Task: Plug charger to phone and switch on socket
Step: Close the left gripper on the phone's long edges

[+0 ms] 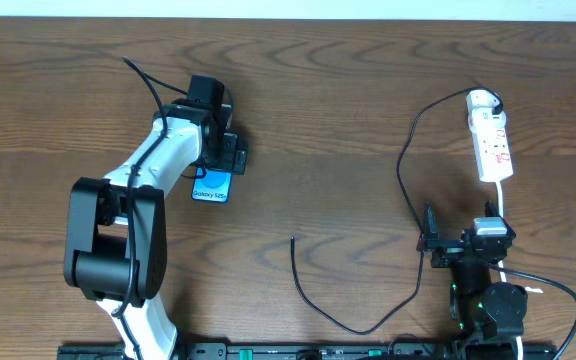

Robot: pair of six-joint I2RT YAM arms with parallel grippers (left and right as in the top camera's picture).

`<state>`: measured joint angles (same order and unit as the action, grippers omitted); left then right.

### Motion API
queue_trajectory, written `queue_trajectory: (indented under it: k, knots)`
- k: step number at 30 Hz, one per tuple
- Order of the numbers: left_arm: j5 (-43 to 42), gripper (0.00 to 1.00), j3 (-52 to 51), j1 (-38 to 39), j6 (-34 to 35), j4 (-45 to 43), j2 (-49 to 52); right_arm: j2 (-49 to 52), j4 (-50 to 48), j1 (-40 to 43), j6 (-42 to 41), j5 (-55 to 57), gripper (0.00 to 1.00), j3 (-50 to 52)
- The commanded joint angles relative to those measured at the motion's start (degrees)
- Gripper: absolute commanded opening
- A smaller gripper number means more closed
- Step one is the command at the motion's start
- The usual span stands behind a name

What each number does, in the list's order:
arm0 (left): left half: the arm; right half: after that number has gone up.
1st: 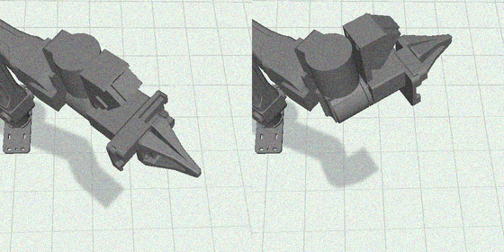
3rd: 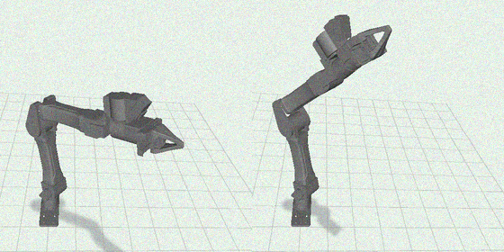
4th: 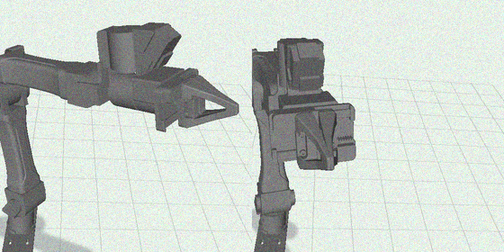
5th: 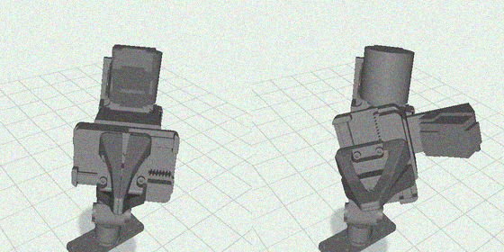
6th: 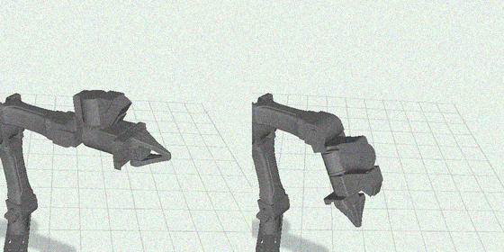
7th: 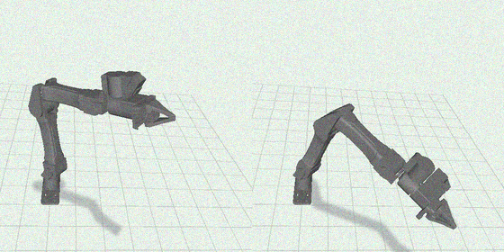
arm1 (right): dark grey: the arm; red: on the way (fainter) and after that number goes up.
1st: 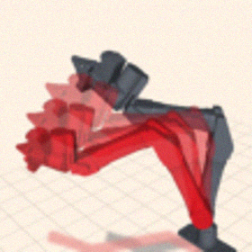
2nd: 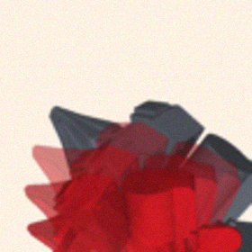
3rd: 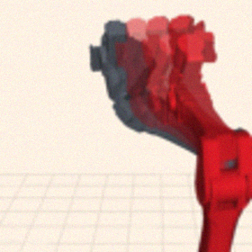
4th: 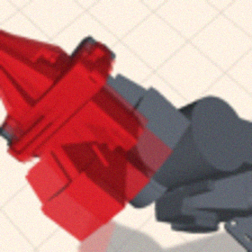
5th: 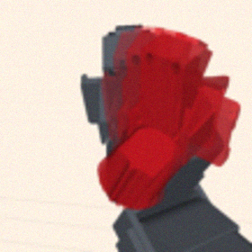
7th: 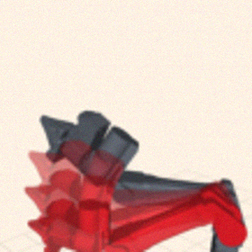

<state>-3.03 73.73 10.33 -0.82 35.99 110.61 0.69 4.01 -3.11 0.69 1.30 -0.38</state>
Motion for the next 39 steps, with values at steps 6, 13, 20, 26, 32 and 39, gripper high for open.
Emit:
queue_trajectory:
  k: [6, 13, 20, 26, 32, 39]
  knots:
    - [1.14, 0.98, -1.09, -0.07, 0.7, -0.87, 0.66, -0.37, 0.22, 0.42, 0.68, 0.5, 0.99, 0.07]
    - [1.14, 0.98, -1.33, -0.07, 0.7, -1.4, 0.66, -0.37, 0.22, 0.42, 0.68, 0.5, 0.99, 0.07]
    - [1.16, 0.98, -1.42, -0.07, 0.7, -1.99, 1.42, -0.37, 0.22, 0.42, 0.68, 0.5, 0.99, 0.07]
    - [1.09, 0.98, -1.42, -0.04, 0.72, -1.62, 3.93, -0.37, 0.22, 0.42, 0.68, 0.5, 0.99, 0.07]
    - [1.14, 0.98, -1.4, 0.02, 0.7, -1.81, 3.21, -0.37, 0.22, 0.42, 0.68, 0.5, 0.99, 0.07]
    - [1.11, 0.97, -1.4, 0.02, 0.7, -1.57, 3.21, -0.37, 0.22, 0.42, 0.68, 0.5, 0.99, 0.07]
